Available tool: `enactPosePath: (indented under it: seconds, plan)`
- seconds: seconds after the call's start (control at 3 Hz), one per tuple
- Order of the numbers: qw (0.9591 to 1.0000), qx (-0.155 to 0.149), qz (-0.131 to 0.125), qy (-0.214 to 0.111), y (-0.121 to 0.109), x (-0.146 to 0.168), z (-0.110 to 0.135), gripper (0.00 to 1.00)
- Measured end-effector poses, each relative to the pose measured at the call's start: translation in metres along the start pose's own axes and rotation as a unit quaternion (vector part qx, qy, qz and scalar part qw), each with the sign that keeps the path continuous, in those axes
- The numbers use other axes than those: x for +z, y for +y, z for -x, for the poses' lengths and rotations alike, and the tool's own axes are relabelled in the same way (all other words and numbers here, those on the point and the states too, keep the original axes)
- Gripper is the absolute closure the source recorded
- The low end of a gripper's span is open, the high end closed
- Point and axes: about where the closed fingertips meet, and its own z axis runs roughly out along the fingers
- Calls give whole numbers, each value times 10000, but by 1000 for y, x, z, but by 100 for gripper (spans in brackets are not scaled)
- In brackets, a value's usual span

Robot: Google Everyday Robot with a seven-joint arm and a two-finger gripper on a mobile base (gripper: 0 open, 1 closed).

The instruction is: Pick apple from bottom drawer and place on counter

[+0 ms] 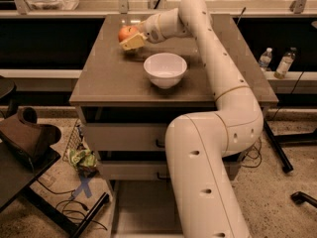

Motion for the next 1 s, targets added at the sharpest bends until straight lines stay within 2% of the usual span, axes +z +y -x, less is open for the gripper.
enactPosePath:
  seconds: [0.33, 0.67, 1.0]
  plan:
    - [10000, 6, 28, 5, 2, 4, -1, 15]
    - [10000, 12, 57, 11, 3, 9, -2, 0]
    - [10000, 13, 58, 11, 3, 9, -2, 0]
